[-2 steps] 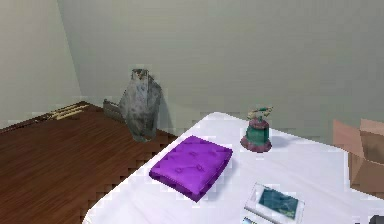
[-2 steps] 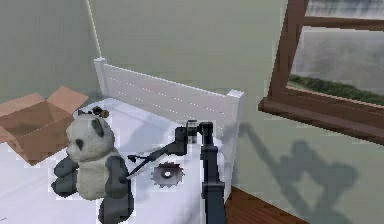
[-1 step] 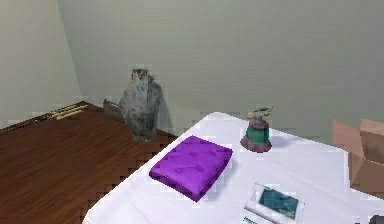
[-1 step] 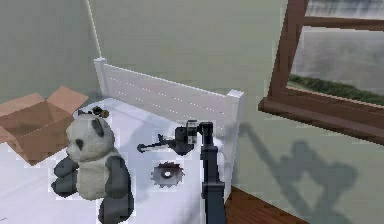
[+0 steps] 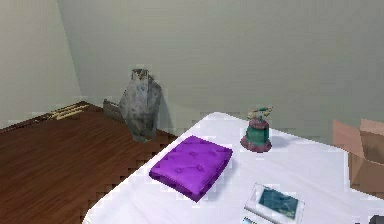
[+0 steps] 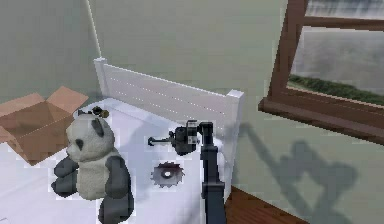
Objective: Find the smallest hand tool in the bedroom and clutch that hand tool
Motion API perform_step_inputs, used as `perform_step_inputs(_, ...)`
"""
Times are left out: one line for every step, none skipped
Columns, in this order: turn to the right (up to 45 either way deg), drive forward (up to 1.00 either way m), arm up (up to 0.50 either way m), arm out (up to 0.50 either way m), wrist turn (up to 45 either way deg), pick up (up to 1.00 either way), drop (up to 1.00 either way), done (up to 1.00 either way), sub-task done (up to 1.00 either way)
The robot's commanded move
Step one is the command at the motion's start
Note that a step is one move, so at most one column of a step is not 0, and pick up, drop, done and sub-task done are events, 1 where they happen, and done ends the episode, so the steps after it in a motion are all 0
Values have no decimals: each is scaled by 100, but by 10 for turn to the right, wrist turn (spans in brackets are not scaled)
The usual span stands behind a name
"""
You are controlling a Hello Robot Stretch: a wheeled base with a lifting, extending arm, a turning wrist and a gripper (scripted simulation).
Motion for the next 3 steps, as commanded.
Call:
perform_step_inputs(0,0,-30,0,0,0,0,0,0)
perform_step_inputs(0,0,0,0,0,100,0,0,0)
perform_step_inputs(0,0,10,0,0,0,0,0,0)
